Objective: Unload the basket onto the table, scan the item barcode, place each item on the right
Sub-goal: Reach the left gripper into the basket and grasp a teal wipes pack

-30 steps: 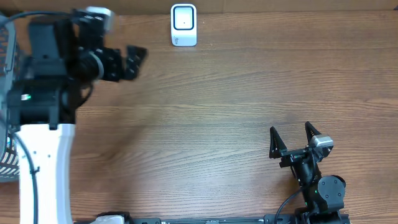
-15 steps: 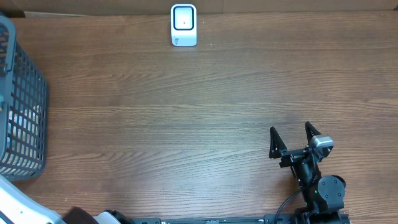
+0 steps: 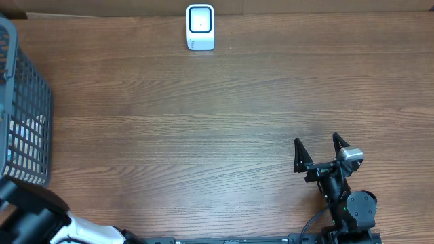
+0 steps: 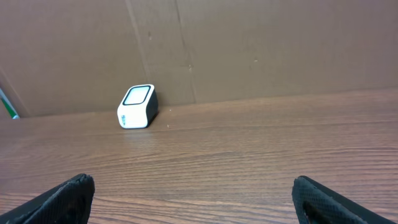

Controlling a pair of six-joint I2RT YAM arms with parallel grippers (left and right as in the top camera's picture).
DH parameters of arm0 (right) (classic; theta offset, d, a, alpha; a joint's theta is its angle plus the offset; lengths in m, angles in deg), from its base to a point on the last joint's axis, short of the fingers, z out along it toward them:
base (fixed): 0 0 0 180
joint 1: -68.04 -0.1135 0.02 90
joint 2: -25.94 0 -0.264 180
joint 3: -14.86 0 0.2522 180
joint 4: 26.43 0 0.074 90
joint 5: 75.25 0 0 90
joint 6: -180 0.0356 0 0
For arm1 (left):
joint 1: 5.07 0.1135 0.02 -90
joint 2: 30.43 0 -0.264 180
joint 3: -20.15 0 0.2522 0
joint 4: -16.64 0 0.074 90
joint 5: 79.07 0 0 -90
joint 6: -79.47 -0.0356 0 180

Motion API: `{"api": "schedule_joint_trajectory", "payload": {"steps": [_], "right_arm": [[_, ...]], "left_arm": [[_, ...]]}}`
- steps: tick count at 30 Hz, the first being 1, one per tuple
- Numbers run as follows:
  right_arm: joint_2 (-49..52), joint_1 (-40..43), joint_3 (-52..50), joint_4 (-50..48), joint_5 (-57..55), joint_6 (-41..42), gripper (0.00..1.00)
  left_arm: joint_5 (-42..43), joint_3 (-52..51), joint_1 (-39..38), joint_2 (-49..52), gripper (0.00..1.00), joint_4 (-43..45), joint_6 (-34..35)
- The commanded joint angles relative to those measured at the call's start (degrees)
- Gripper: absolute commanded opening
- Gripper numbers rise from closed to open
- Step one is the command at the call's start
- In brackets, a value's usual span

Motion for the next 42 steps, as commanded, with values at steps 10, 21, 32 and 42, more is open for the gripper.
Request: {"api": "schedule_joint_trajectory", "payload": {"steps": [10,21,32,42], "right_arm": [[-0.6,0.2,-0.6,-0.1,-0.4,0.1,1.0],[-0.6,0.2,-0.6,-0.1,-0.4,0.1,1.0],[-0.6,0.2,-0.6,-0.1,-0.4,0.1,1.0],[-0.6,0.2,-0.6,-0.1,-0.4,0.1,1.0]], "left_arm": [[-3.1,0.9,0.2,15.8,0.53,-0.5,-6.0],[-5.9,0.8,0.2,16.9,0.55,1.0,-5.8],[-7.5,1.8,0.2,16.8,0.46,0.8,-5.8],[-7.2,4.4,0.1,17.2,0.54,-0.7,-5.6]]}}
